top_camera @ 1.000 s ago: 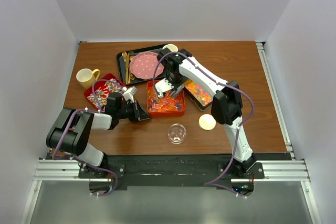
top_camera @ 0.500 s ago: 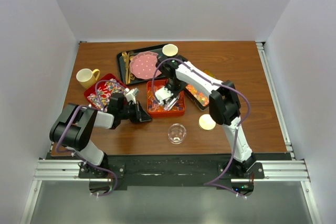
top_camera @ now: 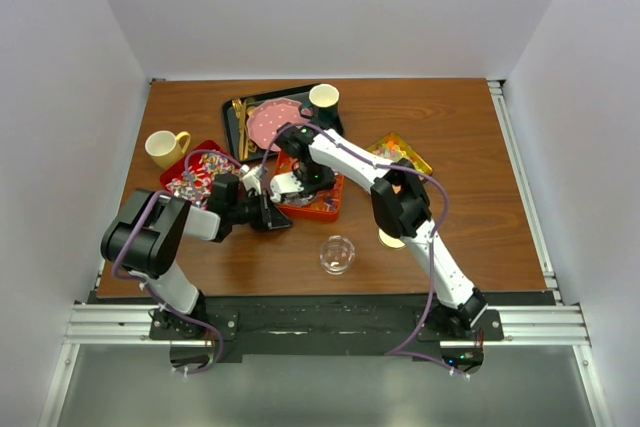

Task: Pack the candies
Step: Scoop the fake candies from the storage box, then place the fake candies in the packing bottle.

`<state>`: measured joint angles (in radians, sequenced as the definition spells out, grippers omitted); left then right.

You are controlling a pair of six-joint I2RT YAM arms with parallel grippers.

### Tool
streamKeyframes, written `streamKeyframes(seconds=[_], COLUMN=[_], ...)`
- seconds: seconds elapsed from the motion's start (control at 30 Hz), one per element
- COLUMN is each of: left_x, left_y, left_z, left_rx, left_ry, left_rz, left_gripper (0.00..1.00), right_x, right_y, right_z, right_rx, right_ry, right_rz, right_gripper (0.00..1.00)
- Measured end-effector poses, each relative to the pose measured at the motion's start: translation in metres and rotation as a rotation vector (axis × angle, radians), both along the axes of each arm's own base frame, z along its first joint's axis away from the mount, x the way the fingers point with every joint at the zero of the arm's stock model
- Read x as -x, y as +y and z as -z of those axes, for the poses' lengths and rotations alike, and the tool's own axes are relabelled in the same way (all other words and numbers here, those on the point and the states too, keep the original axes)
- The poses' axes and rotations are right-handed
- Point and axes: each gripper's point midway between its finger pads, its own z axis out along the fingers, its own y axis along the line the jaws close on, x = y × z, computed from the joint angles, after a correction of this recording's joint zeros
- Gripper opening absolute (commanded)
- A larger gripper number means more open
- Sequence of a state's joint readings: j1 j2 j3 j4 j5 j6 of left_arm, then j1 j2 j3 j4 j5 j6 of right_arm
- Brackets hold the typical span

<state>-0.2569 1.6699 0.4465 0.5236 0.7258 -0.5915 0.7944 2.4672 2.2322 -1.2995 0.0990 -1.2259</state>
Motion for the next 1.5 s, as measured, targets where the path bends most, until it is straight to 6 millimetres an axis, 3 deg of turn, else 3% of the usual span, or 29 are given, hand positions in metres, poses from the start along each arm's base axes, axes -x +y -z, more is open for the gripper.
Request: streamKeyframes(seconds=[0.23,0.4,0.6,0.73,0.87,1.0,1.13,1.27,1.5], left_x=[-0.001,-0.004,-0.010,-0.007,-0.001,-0.001,-0.018,-0.038,-0.045], left_y=[0.004,0.018,0.038,0.041,0.042,0.044,0.050,0.064,0.078], left_z=[-0.001,-0.005,-0.028,-0.048,-0.062,-0.086,-0.128,-0.160,-0.160], left_rx=[-0.004,-0.031,-0.078,-0.090,-0.096,-0.082,-0.053,-0.052,-0.082], left_ry=[0.014,0.061,0.042,0.017,0.015,-0.024,-0.138,-0.248,-0.271], left_rz=[-0.009,-0.027,-0.021,0.014,0.032,0.036,0.032,-0.002,-0.051], left_gripper=[0.00,0.12,0.22,0.28,0.31,0.33,0.34,0.34,0.35], right_x=[0.028,0.041,0.046,0.046,0.042,0.038,0.042,0.051,0.084], right_y=[0.008,0.009,0.011,0.010,0.005,-0.005,-0.017,-0.029,-0.056], right_z=[0.003,0.001,0.003,-0.003,-0.024,-0.059,-0.085,-0.097,-0.110], right_rx=[-0.154,-0.246,-0.315,-0.348,-0.400,-0.491,-0.572,-0.611,-0.603], right_ry=[0.101,0.161,0.229,0.244,0.239,0.217,0.204,0.202,0.190], right_rz=[0.199,0.266,0.309,0.326,0.345,0.364,0.386,0.414,0.403], right_gripper=[0.00,0.00,0.00,0.00,0.00,0.00,0.00,0.00,0.00])
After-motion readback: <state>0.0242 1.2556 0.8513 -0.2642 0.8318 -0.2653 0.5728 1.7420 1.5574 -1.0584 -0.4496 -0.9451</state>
